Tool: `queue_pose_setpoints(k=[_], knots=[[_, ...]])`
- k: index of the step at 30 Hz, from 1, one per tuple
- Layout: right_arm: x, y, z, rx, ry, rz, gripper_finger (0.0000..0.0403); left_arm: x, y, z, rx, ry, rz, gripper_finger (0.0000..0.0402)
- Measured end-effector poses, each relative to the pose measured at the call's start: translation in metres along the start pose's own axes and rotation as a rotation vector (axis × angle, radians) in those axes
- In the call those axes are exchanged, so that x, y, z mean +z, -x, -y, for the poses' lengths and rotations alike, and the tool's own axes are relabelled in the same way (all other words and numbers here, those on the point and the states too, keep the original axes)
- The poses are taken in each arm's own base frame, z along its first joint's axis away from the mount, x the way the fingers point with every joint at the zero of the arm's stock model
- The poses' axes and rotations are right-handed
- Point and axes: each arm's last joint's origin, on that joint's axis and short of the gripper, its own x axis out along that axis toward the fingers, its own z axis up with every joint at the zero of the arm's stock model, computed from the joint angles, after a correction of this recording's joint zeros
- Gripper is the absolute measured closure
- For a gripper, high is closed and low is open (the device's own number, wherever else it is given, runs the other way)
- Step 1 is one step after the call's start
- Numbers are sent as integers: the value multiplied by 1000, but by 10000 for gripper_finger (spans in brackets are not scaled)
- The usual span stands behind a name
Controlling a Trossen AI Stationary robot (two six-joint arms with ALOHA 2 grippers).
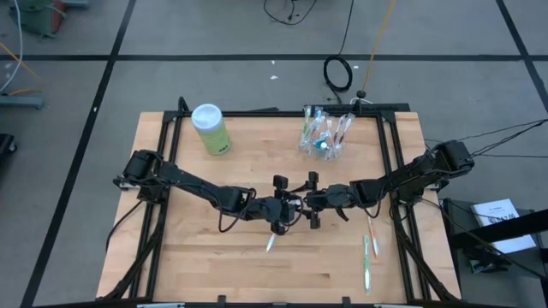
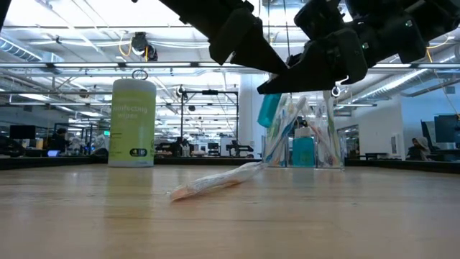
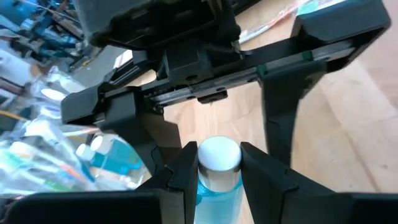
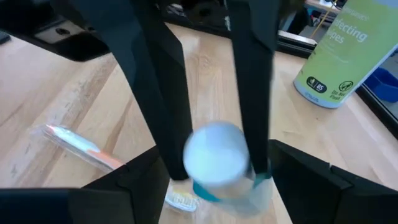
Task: Pick & Place toothbrushing station
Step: Put the blue mouthwash into the transparent organizer
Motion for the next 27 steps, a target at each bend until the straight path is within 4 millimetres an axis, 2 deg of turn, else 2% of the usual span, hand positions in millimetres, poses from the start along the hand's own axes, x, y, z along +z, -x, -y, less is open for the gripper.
queue_pose_setpoints(k=[9,21,27], knots=[[1,1,-1,5,33,5,157,6,9,14,42,-69,-4,300],[1,1,-1,2,50,5,220,8,10,13,69,-45,9,300],[1,1,-1,-1,48,5,226,8,10,13,105,-45,-7,300]])
